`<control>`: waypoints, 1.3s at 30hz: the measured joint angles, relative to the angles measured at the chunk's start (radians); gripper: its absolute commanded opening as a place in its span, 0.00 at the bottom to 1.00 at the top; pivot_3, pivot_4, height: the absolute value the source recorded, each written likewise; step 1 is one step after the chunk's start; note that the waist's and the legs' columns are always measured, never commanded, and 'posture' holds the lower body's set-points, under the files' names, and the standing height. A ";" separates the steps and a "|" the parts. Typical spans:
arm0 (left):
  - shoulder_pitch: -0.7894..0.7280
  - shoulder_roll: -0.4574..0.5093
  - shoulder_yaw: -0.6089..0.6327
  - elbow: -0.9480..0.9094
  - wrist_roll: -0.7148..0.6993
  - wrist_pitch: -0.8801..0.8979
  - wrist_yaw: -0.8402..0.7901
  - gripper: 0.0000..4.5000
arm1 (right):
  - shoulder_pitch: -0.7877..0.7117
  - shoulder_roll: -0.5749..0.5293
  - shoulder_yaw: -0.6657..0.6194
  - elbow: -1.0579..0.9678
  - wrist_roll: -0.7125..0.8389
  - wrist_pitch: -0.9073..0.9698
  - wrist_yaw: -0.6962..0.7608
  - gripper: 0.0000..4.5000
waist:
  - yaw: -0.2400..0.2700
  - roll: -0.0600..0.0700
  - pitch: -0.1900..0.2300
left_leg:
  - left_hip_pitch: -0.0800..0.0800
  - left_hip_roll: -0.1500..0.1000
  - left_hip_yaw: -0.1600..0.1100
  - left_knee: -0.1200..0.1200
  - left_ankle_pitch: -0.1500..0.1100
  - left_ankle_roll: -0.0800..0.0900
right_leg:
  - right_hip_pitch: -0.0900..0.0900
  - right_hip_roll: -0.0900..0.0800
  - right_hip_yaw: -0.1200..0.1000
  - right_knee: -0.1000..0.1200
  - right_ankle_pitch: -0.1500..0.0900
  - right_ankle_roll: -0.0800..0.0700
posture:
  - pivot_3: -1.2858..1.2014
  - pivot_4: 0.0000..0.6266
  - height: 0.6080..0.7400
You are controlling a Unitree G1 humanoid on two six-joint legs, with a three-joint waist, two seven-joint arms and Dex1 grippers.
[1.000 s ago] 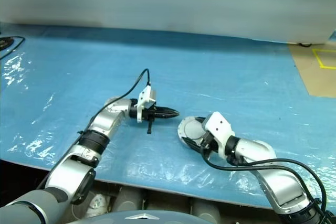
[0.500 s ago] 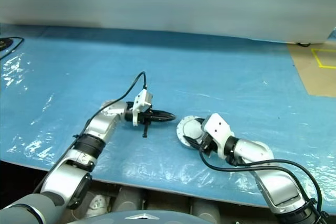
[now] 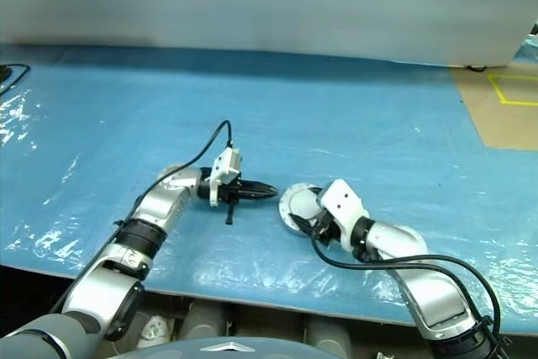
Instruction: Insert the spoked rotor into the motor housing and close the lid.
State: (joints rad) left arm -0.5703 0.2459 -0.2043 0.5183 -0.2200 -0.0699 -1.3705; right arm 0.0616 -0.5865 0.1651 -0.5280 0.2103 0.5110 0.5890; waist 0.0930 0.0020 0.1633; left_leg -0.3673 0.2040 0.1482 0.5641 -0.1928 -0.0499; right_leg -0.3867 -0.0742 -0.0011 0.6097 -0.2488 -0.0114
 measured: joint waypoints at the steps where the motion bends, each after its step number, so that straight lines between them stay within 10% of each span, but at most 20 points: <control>1: 0.000 0.000 0.000 0.005 0.000 -0.010 -0.002 0.00 | 0.000 0.004 0.000 0.000 0.000 0.003 -0.003 0.69 | 0.000 0.000 0.000 | 0.001 0.000 0.000 0.000 0.000 0.000 | 0.001 0.000 0.000 0.000 0.000 0.000 | 0.52 0.24 1.00; 32: -0.010 -0.031 -0.114 -0.043 0.135 -0.029 0.130 0.00 | -0.004 0.038 -0.005 -0.007 0.003 0.077 -0.024 0.69 | 0.004 -0.006 -0.004 | 0.018 0.002 0.001 -0.004 -0.001 0.001 | 0.018 -0.002 0.002 -0.004 -0.004 -0.004 | 0.52 0.24 1.00; 36: -0.006 -0.031 -0.117 -0.061 0.135 -0.004 0.135 0.00 | -0.009 0.038 -0.008 -0.008 0.015 0.085 -0.015 0.98 | 0.004 -0.006 -0.005 | 0.018 0.002 0.001 -0.004 -0.001 0.001 | 0.017 -0.002 0.002 -0.005 -0.004 -0.004 | 0.52 0.24 1.00; 39: -0.007 -0.030 -0.120 -0.067 0.135 0.005 0.135 0.00 | -0.011 0.041 -0.016 -0.008 0.036 0.091 -0.002 0.99 | 0.006 -0.006 -0.005 | 0.017 0.001 0.001 -0.005 -0.001 0.001 | 0.017 -0.002 0.002 -0.006 -0.004 -0.003 | 0.52 0.24 1.00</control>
State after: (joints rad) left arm -0.5770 0.2154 -0.3240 0.4515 -0.0846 -0.0652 -1.2355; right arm 0.0508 -0.5456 0.1486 -0.5355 0.2459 0.6025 0.5869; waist 0.0986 -0.0037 0.1586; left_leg -0.3501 0.2054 0.1492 0.5595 -0.1939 -0.0486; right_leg -0.3694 -0.0760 0.0008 0.6041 -0.2528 -0.0148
